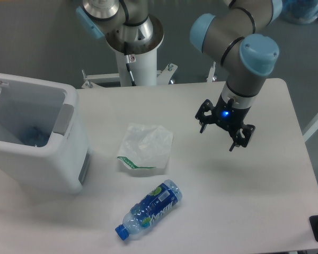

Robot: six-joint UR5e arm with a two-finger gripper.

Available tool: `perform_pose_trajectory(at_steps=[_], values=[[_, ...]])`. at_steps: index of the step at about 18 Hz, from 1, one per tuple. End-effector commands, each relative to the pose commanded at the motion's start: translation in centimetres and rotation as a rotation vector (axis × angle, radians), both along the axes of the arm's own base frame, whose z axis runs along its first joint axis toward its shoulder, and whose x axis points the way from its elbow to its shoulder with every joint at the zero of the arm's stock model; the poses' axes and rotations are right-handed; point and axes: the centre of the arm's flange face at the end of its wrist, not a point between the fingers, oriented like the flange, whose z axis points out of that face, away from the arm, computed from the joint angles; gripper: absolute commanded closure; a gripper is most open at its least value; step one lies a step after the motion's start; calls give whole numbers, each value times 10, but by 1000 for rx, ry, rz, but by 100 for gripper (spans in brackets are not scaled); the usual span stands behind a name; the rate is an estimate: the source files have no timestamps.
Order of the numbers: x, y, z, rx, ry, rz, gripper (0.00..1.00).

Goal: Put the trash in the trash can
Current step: 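Move the gripper down toward the crumpled white paper wrapper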

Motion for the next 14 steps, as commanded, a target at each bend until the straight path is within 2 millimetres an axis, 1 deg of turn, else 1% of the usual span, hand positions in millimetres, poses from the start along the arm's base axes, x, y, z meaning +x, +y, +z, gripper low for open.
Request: perform_pose_trajectory(at_steps=[3, 5, 8, 9, 10, 12, 14], values=[[2, 0, -4, -12, -1, 3, 0], [5, 0, -10, -21, -13, 12, 0], [14, -2, -29, -42, -73, 115, 0], [19, 2, -36, -45, -95, 133, 0], [33, 11, -45, -45, -105, 122, 0], [47, 16, -62, -36, -83, 104, 0], [66, 31, -68, -42, -74, 64, 0]])
